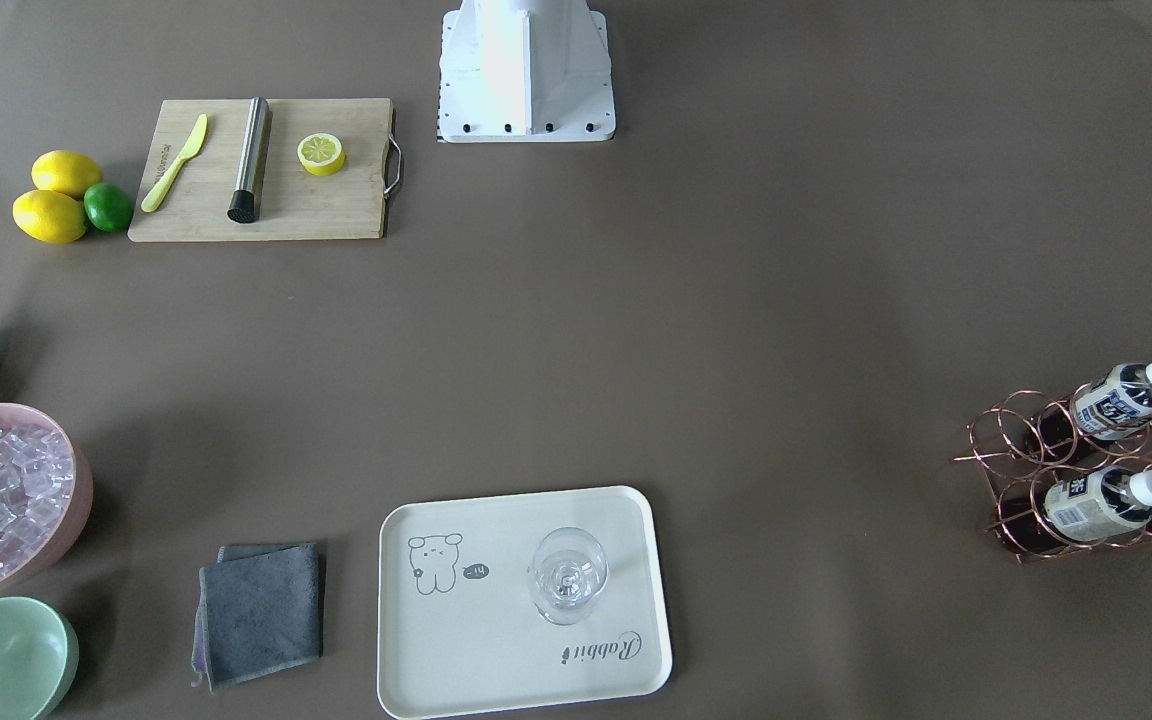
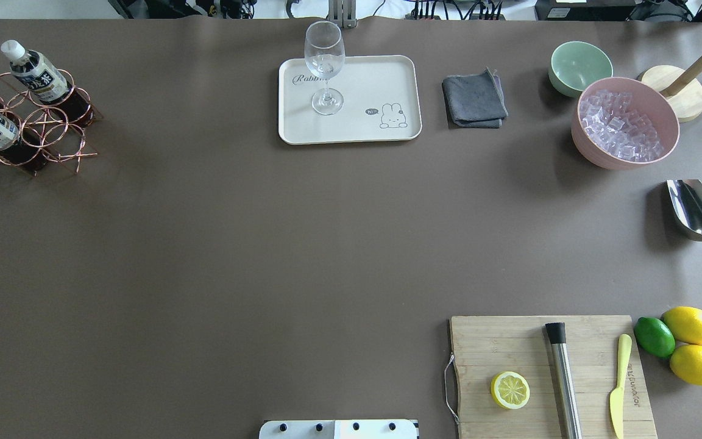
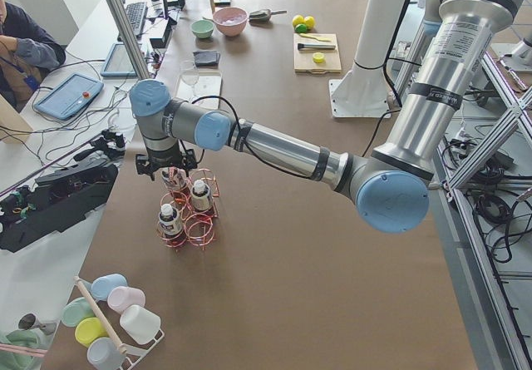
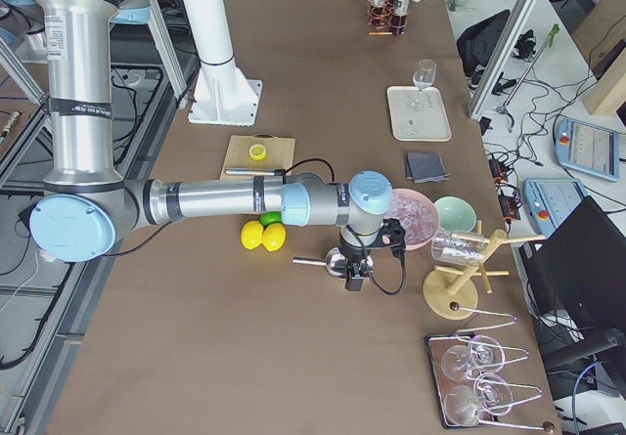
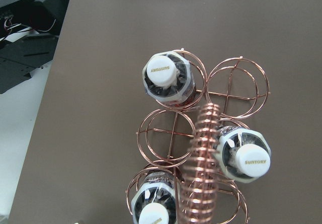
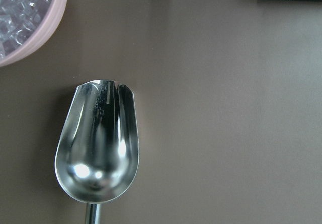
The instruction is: Take tea from basket to plate
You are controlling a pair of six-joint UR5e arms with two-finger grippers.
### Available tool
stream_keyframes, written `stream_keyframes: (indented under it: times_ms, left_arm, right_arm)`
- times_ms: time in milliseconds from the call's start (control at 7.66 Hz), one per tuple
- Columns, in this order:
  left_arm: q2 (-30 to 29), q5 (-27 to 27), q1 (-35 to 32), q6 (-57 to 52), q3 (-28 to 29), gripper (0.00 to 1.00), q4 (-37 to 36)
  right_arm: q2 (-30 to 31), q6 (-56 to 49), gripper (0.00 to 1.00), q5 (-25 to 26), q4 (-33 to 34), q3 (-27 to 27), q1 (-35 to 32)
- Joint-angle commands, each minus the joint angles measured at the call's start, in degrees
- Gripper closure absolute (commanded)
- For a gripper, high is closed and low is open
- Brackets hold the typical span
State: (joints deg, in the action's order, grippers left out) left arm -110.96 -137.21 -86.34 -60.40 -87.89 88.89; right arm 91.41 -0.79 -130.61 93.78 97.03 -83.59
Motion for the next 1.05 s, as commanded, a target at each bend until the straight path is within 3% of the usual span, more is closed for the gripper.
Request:
stream_keyframes:
  times_ms: [0, 523, 914]
  left_arm:
    - [-1.3, -3.7, 1.1, 0.4, 0.4, 0.03, -0.6]
    - [-1.3, -3.3, 0.8, -0.3, -0.7, 0.09, -1.2]
    - [-0.8, -3.2, 0.6, -3.6, -0.6, 0.21, -1.1]
  right_arm:
    - [0.0, 0.0, 0.00, -0.1, 0.0, 0.0, 0.0]
    - [0.0, 0.0, 0.00, -0.1, 0.0, 0.1, 0.0]
    - [0.0, 0.0, 0.00, -0.1, 0.0, 0.0, 0.1]
